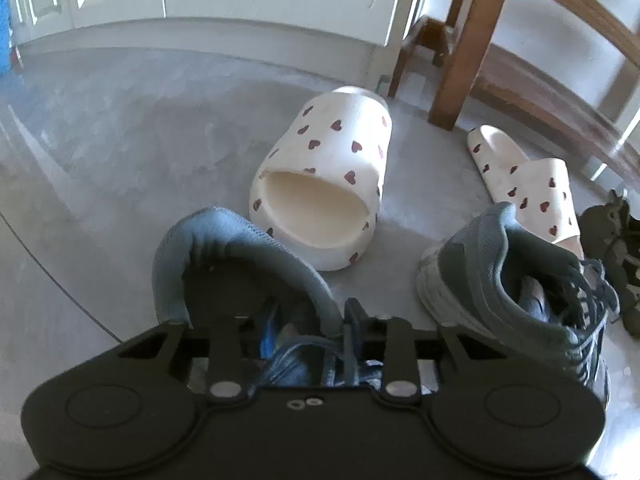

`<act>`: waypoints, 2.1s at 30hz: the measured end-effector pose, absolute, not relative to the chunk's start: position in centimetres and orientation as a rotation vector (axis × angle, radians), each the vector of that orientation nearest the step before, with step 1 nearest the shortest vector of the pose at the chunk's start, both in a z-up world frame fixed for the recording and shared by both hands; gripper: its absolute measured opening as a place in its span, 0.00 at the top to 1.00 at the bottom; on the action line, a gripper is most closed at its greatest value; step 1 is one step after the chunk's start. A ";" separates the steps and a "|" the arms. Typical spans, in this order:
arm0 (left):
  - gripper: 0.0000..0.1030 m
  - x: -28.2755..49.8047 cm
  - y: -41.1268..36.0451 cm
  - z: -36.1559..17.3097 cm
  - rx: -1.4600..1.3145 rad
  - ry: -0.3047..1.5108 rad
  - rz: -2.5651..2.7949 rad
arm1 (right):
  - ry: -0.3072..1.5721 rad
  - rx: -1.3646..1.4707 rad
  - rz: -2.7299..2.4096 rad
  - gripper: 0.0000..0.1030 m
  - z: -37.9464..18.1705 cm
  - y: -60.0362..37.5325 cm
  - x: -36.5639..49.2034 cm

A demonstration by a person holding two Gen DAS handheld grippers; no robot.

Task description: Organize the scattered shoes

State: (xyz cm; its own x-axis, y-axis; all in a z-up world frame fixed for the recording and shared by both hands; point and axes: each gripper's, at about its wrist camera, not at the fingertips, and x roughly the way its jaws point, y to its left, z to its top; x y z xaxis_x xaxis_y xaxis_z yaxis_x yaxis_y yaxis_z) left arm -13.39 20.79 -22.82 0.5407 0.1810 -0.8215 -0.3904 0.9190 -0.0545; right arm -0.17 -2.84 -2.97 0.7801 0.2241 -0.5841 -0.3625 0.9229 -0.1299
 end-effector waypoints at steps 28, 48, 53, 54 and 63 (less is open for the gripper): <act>0.80 -16.2 33.6 -19.9 0.192 1.080 0.357 | 0.642 -0.403 0.427 0.01 -5.8 1.0 -2.0; 0.51 -14.2 21.4 -15.6 -0.240 0.924 0.133 | 0.615 -0.317 0.438 0.01 -4.3 0.0 -2.0; 0.52 -8.9 17.8 -19.6 -0.414 0.988 0.017 | 0.612 -0.312 0.426 0.00 -3.8 -0.6 -2.3; 0.53 -8.4 17.5 -20.1 -0.431 0.995 0.022 | 0.613 -0.316 0.421 0.00 -3.6 -0.9 -2.4; 0.72 -6.1 15.4 -23.3 -0.515 1.027 0.085 | 0.626 -0.343 0.410 0.00 -3.6 -2.1 -2.8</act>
